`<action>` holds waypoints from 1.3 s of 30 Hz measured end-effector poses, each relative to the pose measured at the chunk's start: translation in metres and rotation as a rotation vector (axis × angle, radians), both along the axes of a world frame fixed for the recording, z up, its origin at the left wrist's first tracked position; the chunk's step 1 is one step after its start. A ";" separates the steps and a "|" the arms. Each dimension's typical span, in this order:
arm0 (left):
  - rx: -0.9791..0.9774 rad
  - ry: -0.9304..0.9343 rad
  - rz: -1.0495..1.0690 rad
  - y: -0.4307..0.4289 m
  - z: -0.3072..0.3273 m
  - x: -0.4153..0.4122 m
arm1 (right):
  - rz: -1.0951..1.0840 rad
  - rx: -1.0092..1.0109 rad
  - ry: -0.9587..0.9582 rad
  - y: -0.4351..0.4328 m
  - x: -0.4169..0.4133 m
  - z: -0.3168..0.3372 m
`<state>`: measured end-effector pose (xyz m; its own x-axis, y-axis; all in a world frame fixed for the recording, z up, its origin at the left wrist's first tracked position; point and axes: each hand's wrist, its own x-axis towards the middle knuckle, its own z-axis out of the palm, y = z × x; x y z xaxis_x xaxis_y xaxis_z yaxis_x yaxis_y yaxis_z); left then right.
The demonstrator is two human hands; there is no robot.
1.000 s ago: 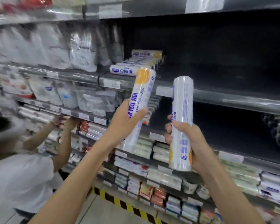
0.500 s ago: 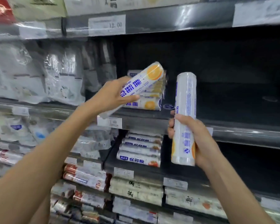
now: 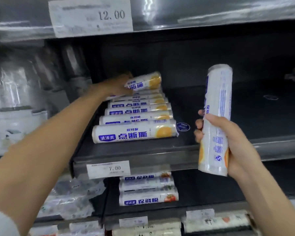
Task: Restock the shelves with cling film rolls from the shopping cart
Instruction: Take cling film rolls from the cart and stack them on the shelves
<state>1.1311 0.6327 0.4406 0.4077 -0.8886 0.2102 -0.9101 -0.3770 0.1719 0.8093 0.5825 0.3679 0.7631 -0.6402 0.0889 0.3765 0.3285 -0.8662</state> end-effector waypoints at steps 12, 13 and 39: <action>-0.113 -0.075 -0.063 -0.024 -0.025 0.038 | -0.014 -0.061 -0.026 -0.005 0.022 0.003; -0.122 -0.072 -0.063 -0.025 -0.026 0.039 | -0.007 -0.062 -0.025 -0.004 0.025 0.003; -0.140 0.048 -0.038 -0.016 -0.021 0.029 | 0.013 -0.095 0.080 -0.001 0.037 0.016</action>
<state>1.1603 0.6170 0.4199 0.3872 -0.8668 0.3142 -0.9126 -0.3119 0.2642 0.8465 0.5819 0.3837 0.7782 -0.6219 0.0869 0.3012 0.2483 -0.9207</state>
